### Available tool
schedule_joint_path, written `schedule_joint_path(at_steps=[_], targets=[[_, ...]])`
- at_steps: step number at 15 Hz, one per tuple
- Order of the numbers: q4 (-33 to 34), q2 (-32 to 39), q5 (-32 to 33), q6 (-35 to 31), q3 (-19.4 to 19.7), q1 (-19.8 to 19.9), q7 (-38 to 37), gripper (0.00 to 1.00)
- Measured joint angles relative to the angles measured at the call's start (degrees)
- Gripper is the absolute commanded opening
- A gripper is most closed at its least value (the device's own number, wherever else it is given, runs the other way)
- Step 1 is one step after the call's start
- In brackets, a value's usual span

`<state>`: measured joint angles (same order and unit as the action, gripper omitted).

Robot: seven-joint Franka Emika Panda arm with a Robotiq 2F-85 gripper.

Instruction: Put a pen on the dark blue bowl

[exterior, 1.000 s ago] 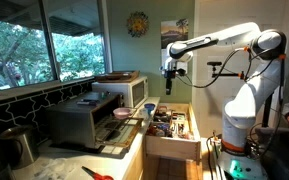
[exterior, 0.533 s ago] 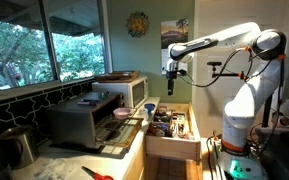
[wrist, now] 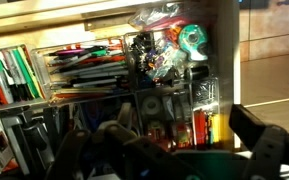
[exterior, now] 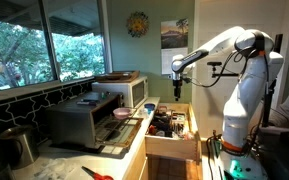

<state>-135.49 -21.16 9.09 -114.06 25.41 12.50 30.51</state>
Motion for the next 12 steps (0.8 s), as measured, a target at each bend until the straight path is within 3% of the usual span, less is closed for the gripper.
schedule_joint_path(at_steps=[3,7,12], targets=[[1.0,6.3,-2.0,-4.3,0.5,0.0,0.9,1.0],[2.0,13.6,-8.5,-5.1,-0.3,-0.1,1.5,1.0],[2.9,15.5,-9.3,-5.1,-0.8,0.2,1.5,1.0]])
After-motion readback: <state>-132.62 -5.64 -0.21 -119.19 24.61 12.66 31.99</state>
